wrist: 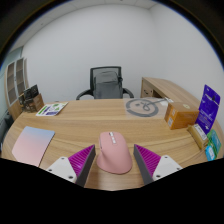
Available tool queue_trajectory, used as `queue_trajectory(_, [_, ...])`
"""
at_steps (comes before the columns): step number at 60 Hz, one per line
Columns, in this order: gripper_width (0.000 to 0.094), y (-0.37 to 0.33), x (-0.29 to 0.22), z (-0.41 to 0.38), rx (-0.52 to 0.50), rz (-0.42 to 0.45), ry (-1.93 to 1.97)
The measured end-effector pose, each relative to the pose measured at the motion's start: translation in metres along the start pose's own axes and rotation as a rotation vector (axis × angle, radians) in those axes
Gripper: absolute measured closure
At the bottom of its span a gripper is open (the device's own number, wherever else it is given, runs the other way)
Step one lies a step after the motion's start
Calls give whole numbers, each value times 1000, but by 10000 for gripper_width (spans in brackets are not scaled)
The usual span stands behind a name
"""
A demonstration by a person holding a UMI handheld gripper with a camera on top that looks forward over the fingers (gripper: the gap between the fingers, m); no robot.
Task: Arrange mouse
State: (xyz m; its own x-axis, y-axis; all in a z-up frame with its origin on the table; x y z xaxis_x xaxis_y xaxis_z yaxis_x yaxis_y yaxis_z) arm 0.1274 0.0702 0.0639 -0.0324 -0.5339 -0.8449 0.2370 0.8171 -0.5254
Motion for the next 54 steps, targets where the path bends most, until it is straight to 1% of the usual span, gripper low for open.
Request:
queue_trajectory(18, [122, 39, -14, 0, 27, -18, 34])
queue_trajectory(26, [155, 46, -14, -3, 33, -23, 30])
queue_trajectory(30, [220, 47, -15, -5, 32, -23, 25])
queue_trajectory(32, [299, 49, -15, -7, 30, -26, 18])
queue_trajectory(33, [383, 49, -15, -7, 34, -29, 14])
queue_trajectory(34, [385, 49, -16, -6, 44, -28, 10])
queue_trajectory(40, [467, 47, -14, -7, 81, -52, 12])
queue_trajectory(45, [540, 48, -15, -8, 107, -40, 4])
queue_trajectory(51, [560, 40, -19, -14, 108, -77, 41])
queue_trajectory(54, [558, 25, -32, -19, 130, -39, 46])
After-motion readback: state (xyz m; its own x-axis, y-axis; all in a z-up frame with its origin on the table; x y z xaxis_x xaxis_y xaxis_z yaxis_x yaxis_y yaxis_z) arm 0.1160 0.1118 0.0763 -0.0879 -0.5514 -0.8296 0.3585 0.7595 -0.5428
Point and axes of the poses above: the point between the fingertips, and its own axes, seen from behind it with the camera up: z to the right, x down, y forward, the way the camera looks, the point moved 10 cm from there along -y, backward, against the way the camera looks, and after that the axes turned 15 degrees about x, right-handed, at the moved point
